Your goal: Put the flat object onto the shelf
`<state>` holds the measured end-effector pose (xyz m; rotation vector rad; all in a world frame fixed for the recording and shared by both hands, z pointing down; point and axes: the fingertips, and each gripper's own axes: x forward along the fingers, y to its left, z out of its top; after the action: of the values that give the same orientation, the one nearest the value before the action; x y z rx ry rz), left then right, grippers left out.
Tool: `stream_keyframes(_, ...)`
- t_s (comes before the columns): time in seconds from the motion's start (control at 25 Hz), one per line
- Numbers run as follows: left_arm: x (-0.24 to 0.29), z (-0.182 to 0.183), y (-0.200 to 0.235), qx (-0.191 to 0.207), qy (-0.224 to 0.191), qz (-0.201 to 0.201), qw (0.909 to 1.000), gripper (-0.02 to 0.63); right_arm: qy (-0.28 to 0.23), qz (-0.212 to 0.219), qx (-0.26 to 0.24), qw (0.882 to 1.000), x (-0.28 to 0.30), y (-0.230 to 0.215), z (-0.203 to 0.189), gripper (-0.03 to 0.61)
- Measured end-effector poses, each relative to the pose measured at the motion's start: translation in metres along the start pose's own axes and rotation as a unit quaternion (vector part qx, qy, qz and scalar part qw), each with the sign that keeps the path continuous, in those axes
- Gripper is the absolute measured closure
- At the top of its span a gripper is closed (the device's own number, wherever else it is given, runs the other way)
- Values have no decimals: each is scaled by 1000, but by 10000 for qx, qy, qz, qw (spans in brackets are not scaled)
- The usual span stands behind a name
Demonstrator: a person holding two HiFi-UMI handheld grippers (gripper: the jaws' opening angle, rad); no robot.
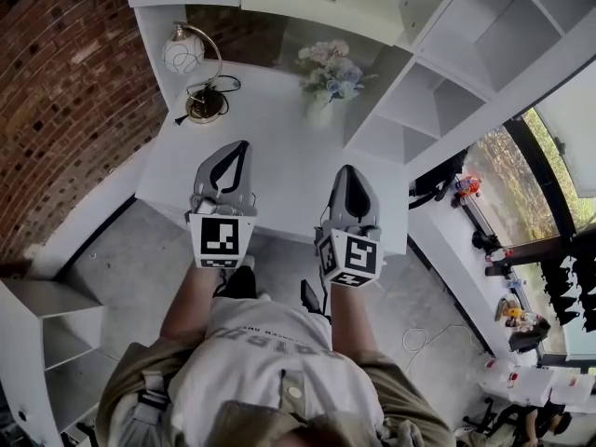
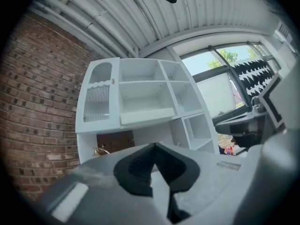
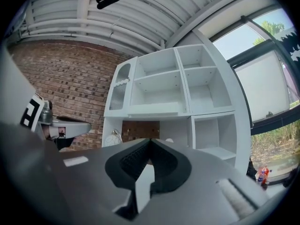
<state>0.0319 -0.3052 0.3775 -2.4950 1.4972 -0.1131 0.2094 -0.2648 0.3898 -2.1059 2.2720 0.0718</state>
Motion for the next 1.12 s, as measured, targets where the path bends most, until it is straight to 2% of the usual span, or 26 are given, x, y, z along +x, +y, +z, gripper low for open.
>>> stream_keyframes(0.16, -11, -4, -1, -31, 47, 42, 10000, 606, -99, 36, -87, 9999, -11, 1, 3, 572)
stream_keyframes(0.44, -18, 9, 3, 39, -83, 91, 9999, 606, -418, 114, -161, 9989, -18, 6, 21, 574)
stream_keyframes(0.6, -21, 11, 2, 65, -87, 58, 9999, 606, -366, 126, -352, 9986, -20, 12, 23, 575)
stream_keyframes(1.12, -29, 9, -3, 112, -45, 49, 9999, 606, -493, 146, -399, 9979, -28, 10, 31, 575)
